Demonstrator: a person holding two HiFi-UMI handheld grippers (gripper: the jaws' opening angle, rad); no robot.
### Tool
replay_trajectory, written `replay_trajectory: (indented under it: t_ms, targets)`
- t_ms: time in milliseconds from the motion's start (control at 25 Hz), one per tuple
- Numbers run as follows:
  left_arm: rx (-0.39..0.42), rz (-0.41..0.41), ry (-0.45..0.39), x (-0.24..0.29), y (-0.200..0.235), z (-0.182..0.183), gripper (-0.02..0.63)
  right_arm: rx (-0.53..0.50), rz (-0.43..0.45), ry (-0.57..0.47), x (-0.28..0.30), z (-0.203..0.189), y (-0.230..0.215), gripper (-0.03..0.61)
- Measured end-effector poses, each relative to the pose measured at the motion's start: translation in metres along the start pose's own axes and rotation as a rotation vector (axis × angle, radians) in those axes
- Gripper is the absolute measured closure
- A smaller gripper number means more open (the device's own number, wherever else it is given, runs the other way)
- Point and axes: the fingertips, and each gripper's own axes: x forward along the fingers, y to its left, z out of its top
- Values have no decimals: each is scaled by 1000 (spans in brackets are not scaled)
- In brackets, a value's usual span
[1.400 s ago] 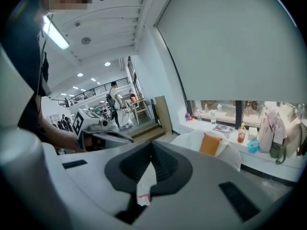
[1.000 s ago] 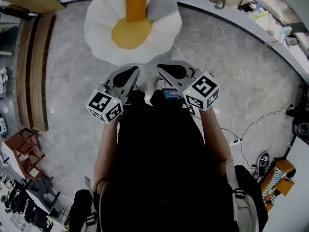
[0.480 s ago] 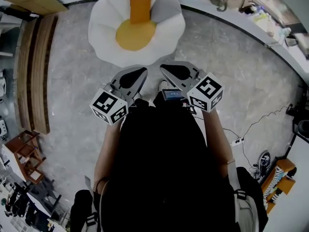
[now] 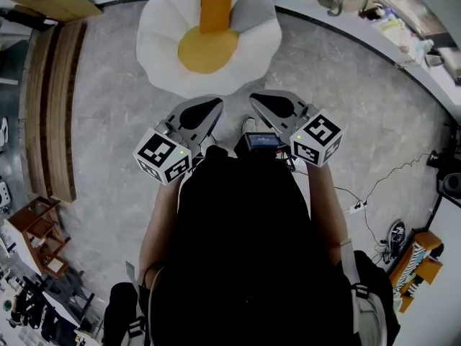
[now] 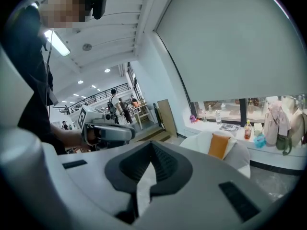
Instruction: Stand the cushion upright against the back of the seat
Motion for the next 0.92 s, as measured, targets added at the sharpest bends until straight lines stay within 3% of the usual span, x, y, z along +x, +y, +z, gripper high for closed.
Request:
replay_trajectory:
  t_ms: [920]
  targets:
    - [4,-35,13,-47,12,-12,600,-36,-34,11,37,5,37,561]
